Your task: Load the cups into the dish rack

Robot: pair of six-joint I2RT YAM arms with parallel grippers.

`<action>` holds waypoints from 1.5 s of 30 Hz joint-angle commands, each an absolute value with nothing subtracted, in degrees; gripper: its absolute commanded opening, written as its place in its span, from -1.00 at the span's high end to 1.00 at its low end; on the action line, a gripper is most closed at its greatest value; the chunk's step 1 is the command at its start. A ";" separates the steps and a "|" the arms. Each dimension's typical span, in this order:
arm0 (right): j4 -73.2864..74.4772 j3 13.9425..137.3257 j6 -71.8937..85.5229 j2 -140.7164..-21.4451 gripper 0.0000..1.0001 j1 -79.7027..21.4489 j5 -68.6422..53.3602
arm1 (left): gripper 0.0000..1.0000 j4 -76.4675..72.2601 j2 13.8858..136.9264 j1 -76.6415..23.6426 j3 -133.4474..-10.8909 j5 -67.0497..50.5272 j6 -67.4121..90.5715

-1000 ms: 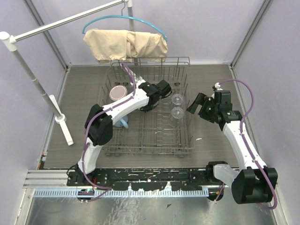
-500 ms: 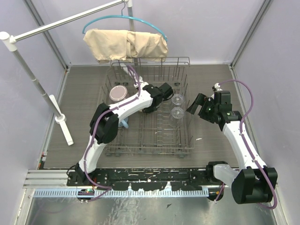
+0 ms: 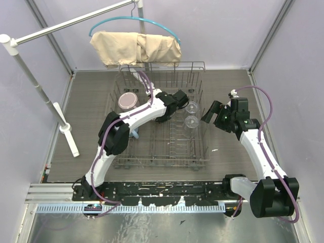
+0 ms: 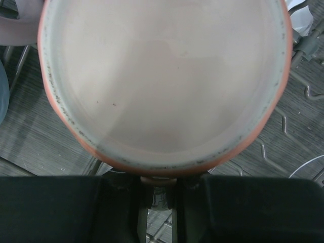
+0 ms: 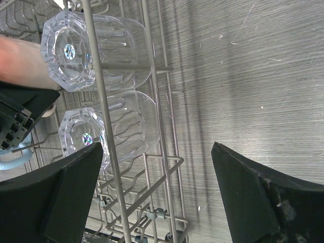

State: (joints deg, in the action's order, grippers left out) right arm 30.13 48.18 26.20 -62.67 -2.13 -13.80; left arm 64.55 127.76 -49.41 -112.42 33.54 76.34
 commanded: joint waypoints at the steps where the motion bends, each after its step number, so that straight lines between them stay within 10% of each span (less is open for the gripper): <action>1: 27.51 49.14 25.40 -62.49 -0.89 -1.88 -14.06 | 0.77 61.81 130.05 -49.97 -113.25 31.21 76.90; 20: 27.39 49.45 25.58 -62.93 -0.89 -1.49 -14.62 | -0.33 61.26 128.14 -51.35 -110.40 31.83 77.70; 45: 28.09 51.13 25.80 -63.63 -0.89 -1.49 -14.94 | -0.67 54.30 107.49 -52.41 -104.89 39.46 63.37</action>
